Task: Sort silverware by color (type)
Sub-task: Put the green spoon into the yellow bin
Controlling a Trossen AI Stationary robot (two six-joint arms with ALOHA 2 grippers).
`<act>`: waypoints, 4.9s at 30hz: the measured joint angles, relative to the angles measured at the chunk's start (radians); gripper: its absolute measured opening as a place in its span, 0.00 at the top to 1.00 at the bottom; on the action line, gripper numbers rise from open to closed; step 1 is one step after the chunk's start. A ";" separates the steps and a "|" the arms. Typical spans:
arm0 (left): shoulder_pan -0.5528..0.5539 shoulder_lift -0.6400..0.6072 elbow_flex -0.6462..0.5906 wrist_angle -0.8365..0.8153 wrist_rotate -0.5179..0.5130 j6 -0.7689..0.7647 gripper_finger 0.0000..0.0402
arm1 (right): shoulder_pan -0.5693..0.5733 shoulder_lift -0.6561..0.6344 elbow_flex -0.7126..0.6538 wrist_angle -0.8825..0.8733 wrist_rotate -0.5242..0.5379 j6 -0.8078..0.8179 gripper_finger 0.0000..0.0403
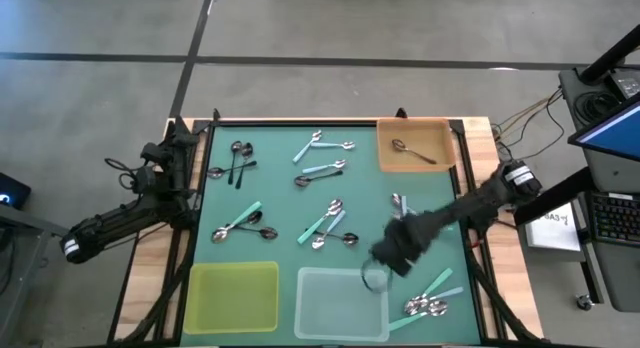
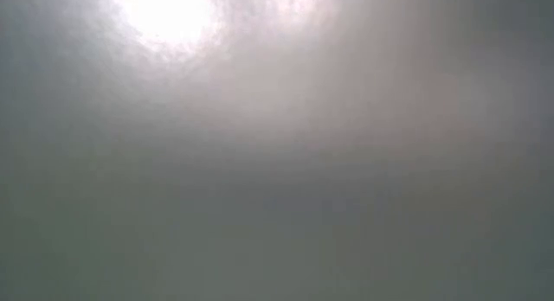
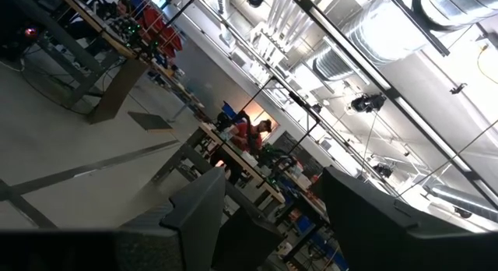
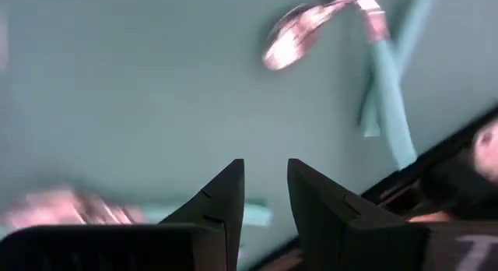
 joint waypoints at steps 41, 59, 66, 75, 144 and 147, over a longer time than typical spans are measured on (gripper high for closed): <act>0.000 0.000 0.000 0.000 0.000 0.000 0.50 | 0.438 0.002 -0.238 0.438 0.030 -0.359 0.80; 0.000 0.000 0.000 0.000 0.000 0.000 0.50 | 0.477 0.004 -0.214 0.457 0.031 -0.459 0.75; 0.000 0.000 0.000 0.000 0.000 0.000 0.50 | 0.526 0.006 -0.218 0.475 0.047 -0.456 0.78; 0.000 0.000 0.000 0.000 0.000 0.000 0.50 | 0.530 0.006 -0.228 0.476 0.207 -0.453 0.77; 0.000 0.001 0.000 0.000 0.000 0.000 0.50 | 0.502 0.067 -0.269 0.552 0.212 -0.109 0.84; 0.000 0.001 0.000 0.000 0.000 0.000 0.50 | 0.499 0.067 -0.269 0.551 0.244 -0.094 0.84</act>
